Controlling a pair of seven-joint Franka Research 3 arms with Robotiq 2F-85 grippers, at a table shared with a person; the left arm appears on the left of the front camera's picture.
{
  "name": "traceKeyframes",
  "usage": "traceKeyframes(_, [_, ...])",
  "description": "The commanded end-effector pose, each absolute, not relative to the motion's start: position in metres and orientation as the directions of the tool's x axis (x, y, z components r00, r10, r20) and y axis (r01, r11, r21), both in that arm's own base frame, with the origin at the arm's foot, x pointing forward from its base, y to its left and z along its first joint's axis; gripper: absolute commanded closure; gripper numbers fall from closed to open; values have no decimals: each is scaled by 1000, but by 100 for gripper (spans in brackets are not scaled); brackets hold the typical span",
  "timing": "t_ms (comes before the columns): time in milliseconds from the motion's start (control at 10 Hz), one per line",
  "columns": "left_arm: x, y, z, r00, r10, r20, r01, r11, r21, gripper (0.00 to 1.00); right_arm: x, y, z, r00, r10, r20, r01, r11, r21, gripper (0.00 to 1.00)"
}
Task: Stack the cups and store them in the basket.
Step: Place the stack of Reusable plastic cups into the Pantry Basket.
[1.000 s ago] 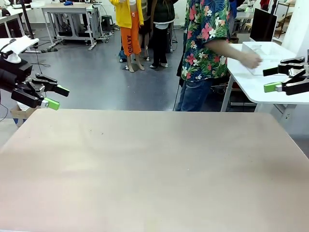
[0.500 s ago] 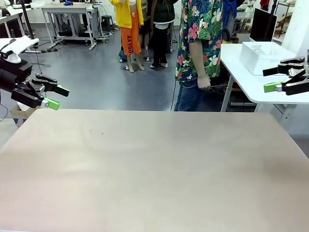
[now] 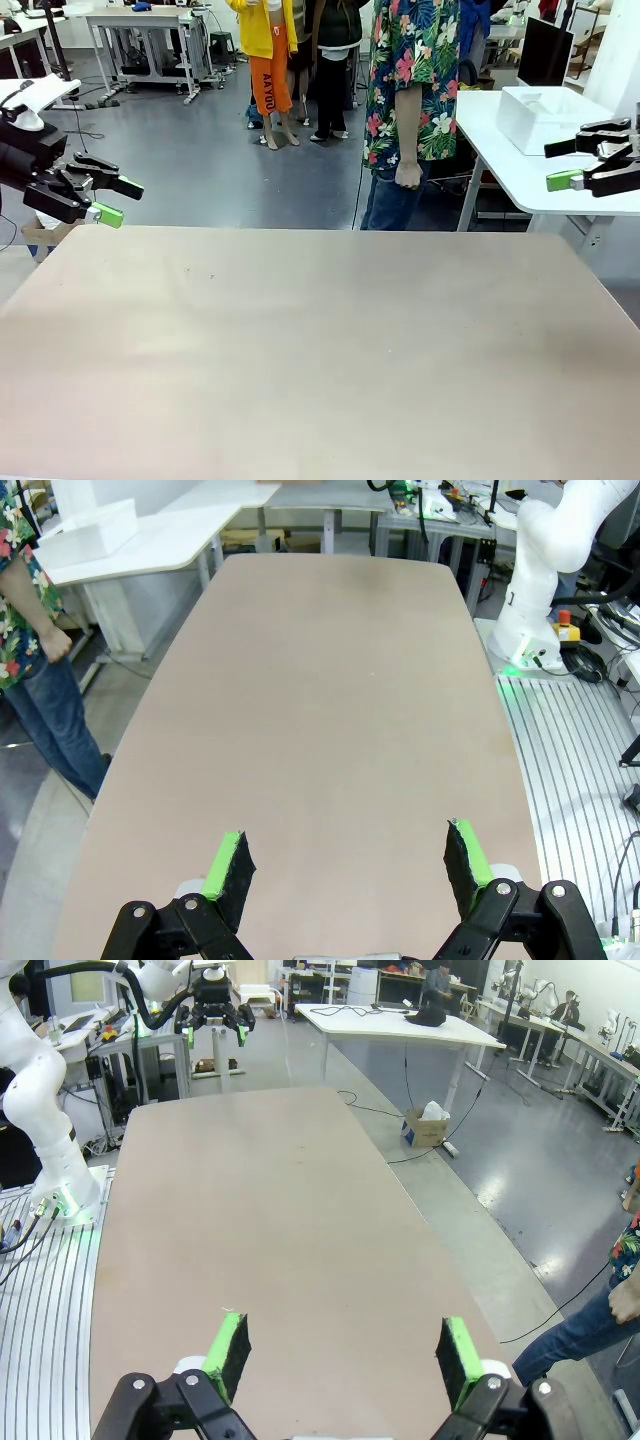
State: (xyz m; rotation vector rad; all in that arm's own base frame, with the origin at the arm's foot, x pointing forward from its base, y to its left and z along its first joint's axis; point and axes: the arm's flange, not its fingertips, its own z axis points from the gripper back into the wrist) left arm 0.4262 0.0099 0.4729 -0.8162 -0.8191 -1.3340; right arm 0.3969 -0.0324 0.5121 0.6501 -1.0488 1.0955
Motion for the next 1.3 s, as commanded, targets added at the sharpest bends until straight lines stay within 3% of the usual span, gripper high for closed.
traceKeyframes(0, [426,8,475,70,-484,872,997,73,-39,0,400,-29,516,104,369,924,-922,384,-49,0])
traceKeyframes(1200, [426,8,475,70,-484,872,997,73,-39,0,400,-29,516,104,369,924,-922,384,-49,0])
